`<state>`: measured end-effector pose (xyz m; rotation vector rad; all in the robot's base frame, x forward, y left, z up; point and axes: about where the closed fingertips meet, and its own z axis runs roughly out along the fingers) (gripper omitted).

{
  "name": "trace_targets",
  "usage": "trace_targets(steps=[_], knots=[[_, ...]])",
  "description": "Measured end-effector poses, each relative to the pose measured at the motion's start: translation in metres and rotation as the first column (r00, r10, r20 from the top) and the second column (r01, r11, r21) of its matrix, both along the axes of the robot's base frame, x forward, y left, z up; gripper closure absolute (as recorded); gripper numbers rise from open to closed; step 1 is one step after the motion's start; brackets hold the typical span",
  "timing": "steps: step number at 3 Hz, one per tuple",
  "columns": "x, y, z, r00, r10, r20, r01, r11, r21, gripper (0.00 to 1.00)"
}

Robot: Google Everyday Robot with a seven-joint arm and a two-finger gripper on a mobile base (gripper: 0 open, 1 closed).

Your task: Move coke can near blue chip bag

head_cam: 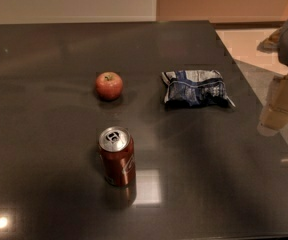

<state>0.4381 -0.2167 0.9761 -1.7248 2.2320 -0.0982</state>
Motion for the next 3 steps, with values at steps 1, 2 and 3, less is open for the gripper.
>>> trace_targets(steps=[1,2,3], knots=[[0.000,0.001,0.001,1.0000,0.001,0.002,-0.001,1.000,0.002,0.00],[-0.003,0.020,0.001,0.9982,0.060,0.008,-0.060,0.996,0.065,0.00],[-0.005,0.060,0.001,0.9850,0.168,0.039,-0.172,0.967,0.187,0.00]])
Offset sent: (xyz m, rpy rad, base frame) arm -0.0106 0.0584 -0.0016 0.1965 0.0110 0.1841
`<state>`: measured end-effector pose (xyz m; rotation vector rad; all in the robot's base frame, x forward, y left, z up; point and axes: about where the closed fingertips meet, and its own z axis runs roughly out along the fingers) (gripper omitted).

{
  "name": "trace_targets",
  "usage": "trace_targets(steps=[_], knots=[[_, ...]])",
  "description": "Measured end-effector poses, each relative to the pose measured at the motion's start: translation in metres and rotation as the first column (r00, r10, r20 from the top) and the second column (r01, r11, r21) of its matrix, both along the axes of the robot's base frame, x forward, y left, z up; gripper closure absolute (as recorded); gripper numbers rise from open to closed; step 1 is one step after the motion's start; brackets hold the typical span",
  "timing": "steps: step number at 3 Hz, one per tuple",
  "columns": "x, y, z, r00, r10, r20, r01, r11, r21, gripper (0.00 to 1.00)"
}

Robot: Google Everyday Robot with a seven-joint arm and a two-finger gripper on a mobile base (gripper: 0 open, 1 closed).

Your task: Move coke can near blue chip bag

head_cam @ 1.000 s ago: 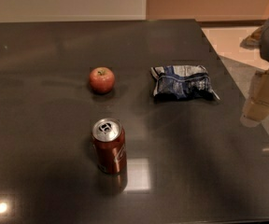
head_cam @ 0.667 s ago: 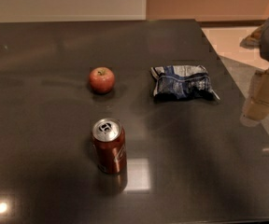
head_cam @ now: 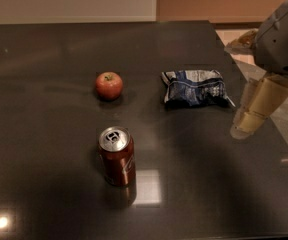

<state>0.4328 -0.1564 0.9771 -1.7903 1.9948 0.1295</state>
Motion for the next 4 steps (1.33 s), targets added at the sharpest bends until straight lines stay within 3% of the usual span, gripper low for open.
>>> trace_targets(steps=[1,2,3,4], knots=[[-0.003,0.042,-0.001,0.9932,0.114,0.021,-0.116,0.987,0.110,0.00],[-0.006,0.087,-0.014,0.9758,0.218,0.009,-0.216,0.959,0.184,0.00],[-0.013,0.128,-0.041,0.9491,0.310,-0.057,-0.291,0.932,0.215,0.00],[-0.021,0.161,-0.065,0.9163,0.383,-0.116,-0.350,0.907,0.234,0.00]])
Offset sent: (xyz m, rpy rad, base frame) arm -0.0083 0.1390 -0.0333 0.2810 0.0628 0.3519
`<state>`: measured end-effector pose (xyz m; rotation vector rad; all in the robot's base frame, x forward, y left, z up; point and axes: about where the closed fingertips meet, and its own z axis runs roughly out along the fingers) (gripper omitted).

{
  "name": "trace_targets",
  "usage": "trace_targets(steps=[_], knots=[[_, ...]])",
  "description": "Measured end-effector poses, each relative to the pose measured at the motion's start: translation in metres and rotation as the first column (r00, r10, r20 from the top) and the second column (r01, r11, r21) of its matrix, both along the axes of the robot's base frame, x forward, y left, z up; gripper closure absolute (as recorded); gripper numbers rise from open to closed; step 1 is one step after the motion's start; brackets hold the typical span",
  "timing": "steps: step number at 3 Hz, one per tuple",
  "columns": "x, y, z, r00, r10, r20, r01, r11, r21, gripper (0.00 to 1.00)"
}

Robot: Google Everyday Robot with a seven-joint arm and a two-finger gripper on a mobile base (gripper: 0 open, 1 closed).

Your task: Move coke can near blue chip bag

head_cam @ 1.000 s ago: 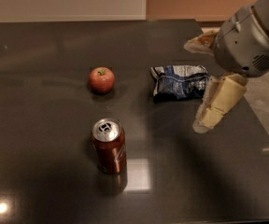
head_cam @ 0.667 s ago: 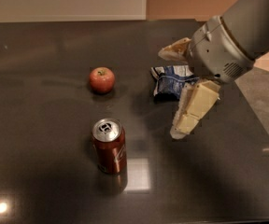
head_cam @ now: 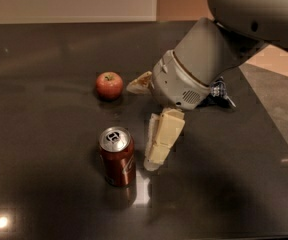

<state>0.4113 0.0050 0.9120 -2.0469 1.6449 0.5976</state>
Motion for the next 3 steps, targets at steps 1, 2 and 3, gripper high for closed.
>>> trace_targets(steps=[1,2,3], knots=[[-0.012,0.023,-0.016,0.9966,0.069,-0.046,-0.068,0.998,0.008,0.00],[-0.026,0.033,-0.020,0.9897,0.126,-0.069,-0.123,0.992,0.039,0.00],[-0.038,0.038,-0.022,0.9822,0.175,-0.069,-0.171,0.984,0.056,0.17]])
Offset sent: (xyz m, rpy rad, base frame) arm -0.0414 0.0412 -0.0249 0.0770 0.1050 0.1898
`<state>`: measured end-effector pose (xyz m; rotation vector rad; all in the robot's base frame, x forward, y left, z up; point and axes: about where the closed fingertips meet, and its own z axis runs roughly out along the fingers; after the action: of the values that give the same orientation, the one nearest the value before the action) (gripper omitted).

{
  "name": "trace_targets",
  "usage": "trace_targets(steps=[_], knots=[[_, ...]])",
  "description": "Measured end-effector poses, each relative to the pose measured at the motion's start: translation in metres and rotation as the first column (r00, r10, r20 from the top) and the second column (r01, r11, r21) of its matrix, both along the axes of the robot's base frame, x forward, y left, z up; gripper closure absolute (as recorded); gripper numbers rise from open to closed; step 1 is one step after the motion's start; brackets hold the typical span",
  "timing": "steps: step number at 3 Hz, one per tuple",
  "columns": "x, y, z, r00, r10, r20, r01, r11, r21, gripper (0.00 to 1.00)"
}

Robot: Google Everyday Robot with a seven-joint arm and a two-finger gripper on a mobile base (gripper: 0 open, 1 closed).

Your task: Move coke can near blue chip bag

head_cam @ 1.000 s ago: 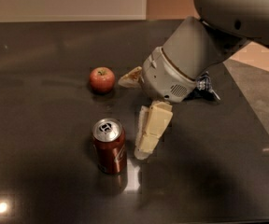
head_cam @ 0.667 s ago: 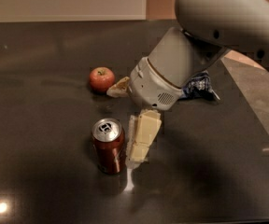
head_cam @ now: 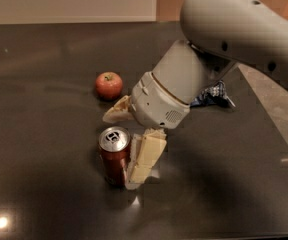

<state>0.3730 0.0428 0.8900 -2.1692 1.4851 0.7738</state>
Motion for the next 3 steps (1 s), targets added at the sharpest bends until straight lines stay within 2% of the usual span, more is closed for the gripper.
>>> trace_targets(steps=[1,2,3], knots=[[-0.005,0.002,-0.002,0.9998,0.018,-0.008,-0.018,1.000,0.007,0.40],[-0.003,0.000,0.002,0.9999,-0.010,-0.011,0.010,1.000,0.010,0.63],[0.017,-0.021,0.008,0.9926,-0.120,-0.022,0.119,0.993,-0.014,0.87]])
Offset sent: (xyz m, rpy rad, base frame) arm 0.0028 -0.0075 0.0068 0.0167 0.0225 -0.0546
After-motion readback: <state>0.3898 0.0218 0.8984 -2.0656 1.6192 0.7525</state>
